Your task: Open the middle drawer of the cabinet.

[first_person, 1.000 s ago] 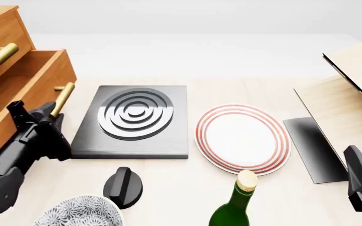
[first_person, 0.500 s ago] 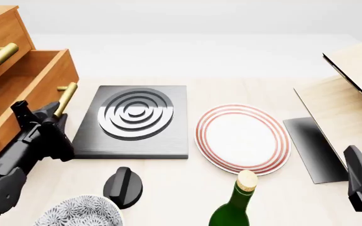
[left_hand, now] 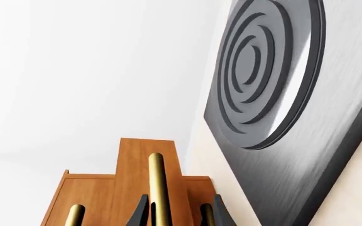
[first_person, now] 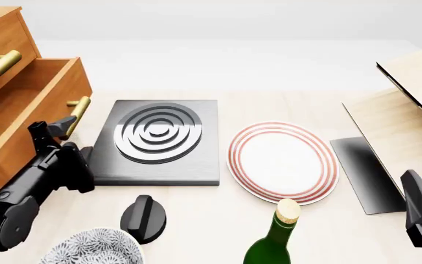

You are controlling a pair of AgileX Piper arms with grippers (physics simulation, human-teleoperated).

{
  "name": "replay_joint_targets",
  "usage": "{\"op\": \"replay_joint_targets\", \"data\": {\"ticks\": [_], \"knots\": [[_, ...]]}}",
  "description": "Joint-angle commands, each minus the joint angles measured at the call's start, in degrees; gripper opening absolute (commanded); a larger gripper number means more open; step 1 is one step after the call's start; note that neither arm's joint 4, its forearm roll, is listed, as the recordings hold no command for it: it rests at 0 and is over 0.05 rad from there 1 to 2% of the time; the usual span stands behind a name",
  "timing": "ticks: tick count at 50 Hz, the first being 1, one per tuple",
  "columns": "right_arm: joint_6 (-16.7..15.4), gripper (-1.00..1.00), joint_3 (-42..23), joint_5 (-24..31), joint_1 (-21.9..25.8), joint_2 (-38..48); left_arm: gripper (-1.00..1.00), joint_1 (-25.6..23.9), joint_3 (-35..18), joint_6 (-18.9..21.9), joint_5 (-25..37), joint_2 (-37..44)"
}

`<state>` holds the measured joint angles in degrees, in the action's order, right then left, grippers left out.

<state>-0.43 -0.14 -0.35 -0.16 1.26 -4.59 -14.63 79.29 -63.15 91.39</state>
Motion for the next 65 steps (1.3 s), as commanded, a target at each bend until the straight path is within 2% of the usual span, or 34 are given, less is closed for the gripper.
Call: {"op": "replay_joint_targets", "data": {"ticks": [1,36,65], "knots": [[0.09,1.0,0.01,0.1,0.03,-0.27,1.0,-0.21,-0.01,-0.65,1.27,-1.11],[0.09,1.0,0.01,0.1,0.04,-0.28,1.0,-1.53,1.9,-0.34,5.38,-8.57],[0.1,1.0,0.01,0.09,0.05,-0.24,1.0,-6.24,3.41,-2.75,12.61,-18.86]]}}
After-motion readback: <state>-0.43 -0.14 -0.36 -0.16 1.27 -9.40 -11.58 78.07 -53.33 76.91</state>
